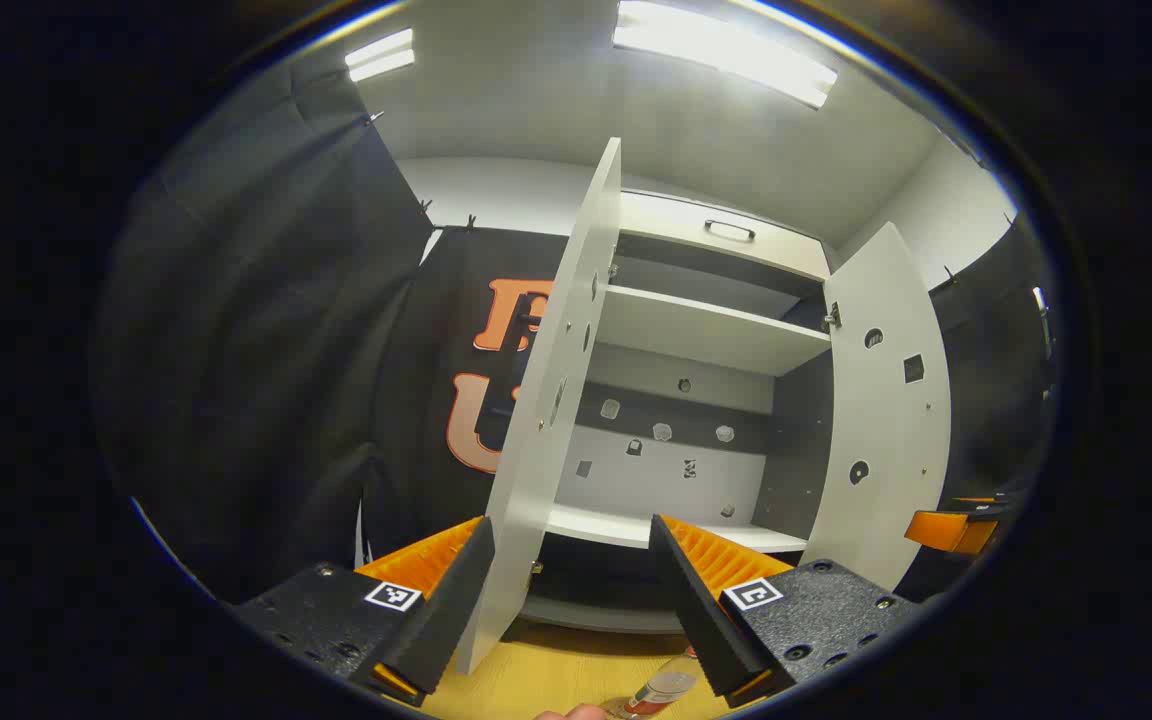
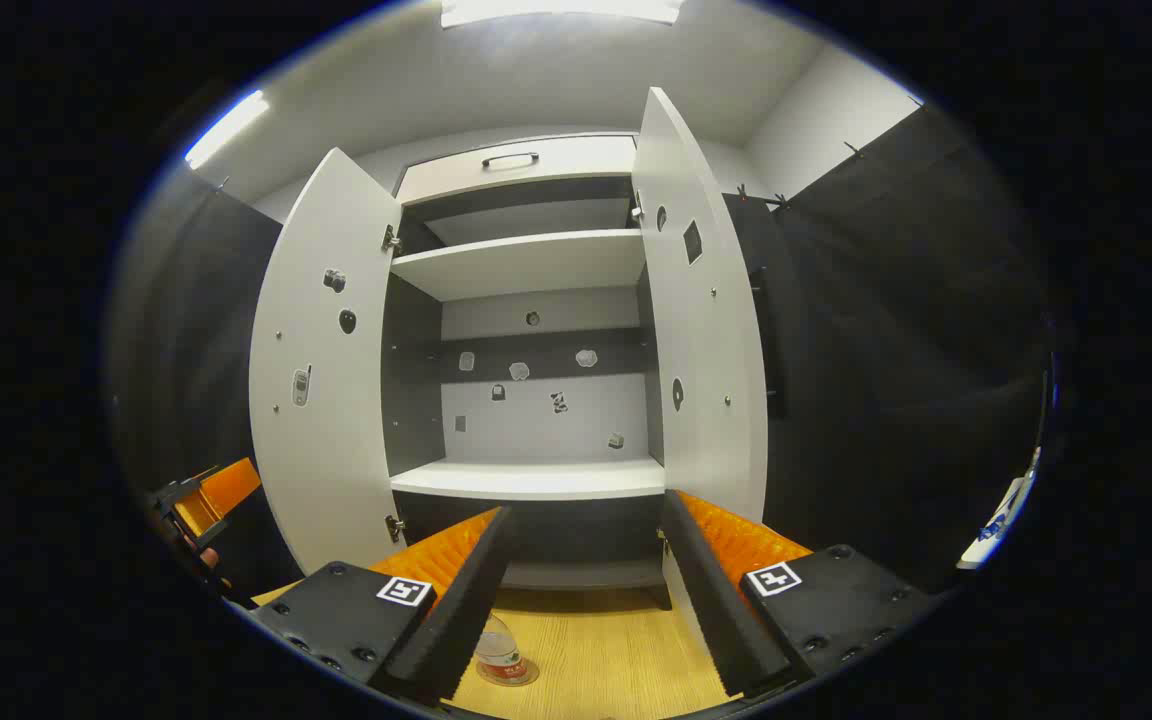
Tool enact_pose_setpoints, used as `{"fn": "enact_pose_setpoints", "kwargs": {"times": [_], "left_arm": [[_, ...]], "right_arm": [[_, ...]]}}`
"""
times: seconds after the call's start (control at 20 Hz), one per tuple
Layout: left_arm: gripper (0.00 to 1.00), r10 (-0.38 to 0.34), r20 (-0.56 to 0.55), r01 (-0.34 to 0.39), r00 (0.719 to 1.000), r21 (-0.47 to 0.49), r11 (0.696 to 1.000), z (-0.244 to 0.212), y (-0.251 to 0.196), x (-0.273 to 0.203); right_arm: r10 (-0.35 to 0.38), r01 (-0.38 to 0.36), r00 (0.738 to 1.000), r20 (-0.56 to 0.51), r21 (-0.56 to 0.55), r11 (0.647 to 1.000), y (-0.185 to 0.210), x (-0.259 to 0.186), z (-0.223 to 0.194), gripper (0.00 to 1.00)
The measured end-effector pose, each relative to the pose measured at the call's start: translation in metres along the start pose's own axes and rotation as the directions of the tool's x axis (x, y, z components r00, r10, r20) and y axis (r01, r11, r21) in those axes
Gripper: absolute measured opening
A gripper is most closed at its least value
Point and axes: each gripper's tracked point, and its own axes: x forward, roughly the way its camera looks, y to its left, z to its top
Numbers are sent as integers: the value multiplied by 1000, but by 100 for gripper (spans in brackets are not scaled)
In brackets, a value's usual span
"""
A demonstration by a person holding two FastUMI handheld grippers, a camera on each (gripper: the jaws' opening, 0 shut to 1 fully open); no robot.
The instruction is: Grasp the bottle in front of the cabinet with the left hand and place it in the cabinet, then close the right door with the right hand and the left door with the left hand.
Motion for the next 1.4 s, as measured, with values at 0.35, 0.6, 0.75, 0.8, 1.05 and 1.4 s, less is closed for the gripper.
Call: {"fn": "enact_pose_setpoints", "kwargs": {"times": [0.35, 0.6, 0.75, 0.8, 1.05, 1.4], "left_arm": [[95, 8, -1, -8, 1000, -5, 1000, 0, 4, -2], [95, 11, -4, -11, 1000, -8, 1000, -1, 6, -4], [95, 11, -7, -11, 1000, -4, 1000, -1, 7, -4], [95, 12, -7, -12, 1000, -2, 1000, 0, 7, -5], [95, 5, -8, -5, 1000, -5, 1000, -1, 5, -3], [94, -223, -89, 218, 971, -59, 974, -42, -75, 26]], "right_arm": [[0, 0, 1000, 0, 1, 1000, 1, -2, 0, 98], [2, -2, 1000, -1, -2, 1000, 2, -3, 0, 98], [0, 0, 1000, -1, 1, 1000, 2, -5, 0, 98], [-1, 1, 1000, -2, 2, 1000, 2, -5, -1, 98], [-9, 9, 1000, -7, -3, 1000, -1, -8, -4, 98], [-9, 8, 1000, -16, -11, 1000, -1, -13, -5, 98]]}}
